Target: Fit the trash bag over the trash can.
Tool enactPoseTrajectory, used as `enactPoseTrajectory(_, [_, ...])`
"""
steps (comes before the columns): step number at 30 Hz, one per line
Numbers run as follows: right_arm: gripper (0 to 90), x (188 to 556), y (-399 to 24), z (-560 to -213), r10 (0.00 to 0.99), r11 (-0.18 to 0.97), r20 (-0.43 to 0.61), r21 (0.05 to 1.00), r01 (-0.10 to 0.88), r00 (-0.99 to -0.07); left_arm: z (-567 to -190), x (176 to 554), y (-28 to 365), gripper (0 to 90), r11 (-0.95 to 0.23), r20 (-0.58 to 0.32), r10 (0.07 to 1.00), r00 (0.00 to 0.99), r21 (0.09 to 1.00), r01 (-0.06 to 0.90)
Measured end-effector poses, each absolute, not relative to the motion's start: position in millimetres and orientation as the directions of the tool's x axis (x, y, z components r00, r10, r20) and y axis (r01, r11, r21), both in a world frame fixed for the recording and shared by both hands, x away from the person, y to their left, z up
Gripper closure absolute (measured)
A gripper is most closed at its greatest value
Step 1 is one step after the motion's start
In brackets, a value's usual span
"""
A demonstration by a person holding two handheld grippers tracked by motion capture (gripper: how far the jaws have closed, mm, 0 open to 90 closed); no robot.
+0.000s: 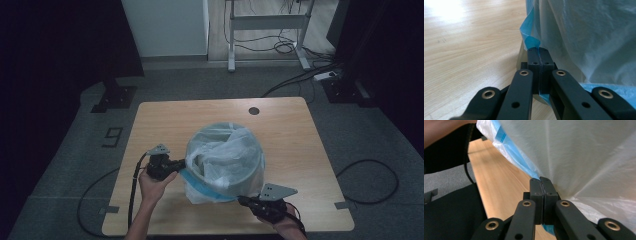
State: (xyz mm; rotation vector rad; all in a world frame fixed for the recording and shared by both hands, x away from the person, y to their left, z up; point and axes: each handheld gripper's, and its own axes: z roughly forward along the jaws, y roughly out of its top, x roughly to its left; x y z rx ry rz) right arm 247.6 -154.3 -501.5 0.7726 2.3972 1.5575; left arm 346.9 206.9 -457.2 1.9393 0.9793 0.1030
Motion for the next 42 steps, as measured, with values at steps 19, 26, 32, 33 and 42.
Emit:
enactPoseTrajectory(19, [43.3,263,-209,-459,0.695,0.156,0.051,0.963,0.219,-0.717,-458,349,206,88.7,-0.244,-0.314,0.672,0.670,0.761,0.601])
enactPoseTrajectory(26, [88.8,282,-201,-461,0.621,0.182,0.063,0.958,0.221,-0.782,-459,351,206,89.2,-0.237,-0.312,0.680,0.664,0.762,0.602])
enactPoseTrajectory(32, [89.1,299,-200,-478,0.696,0.205,0.097,0.923,0.327,-0.711,-464,355,202,89.3,-0.262,-0.297,0.699,0.651,0.740,0.619])
enactPoseTrajectory(33, [89.1,301,-199,-483,0.704,0.213,0.108,0.911,0.353,-0.702,-465,355,201,89.3,-0.269,-0.294,0.700,0.651,0.736,0.621])
enactPoseTrajectory(42, [89.1,313,-191,-523,0.715,0.207,0.185,0.865,0.457,-0.675,-469,357,196,89.4,-0.283,-0.303,0.698,0.649,0.716,0.638])
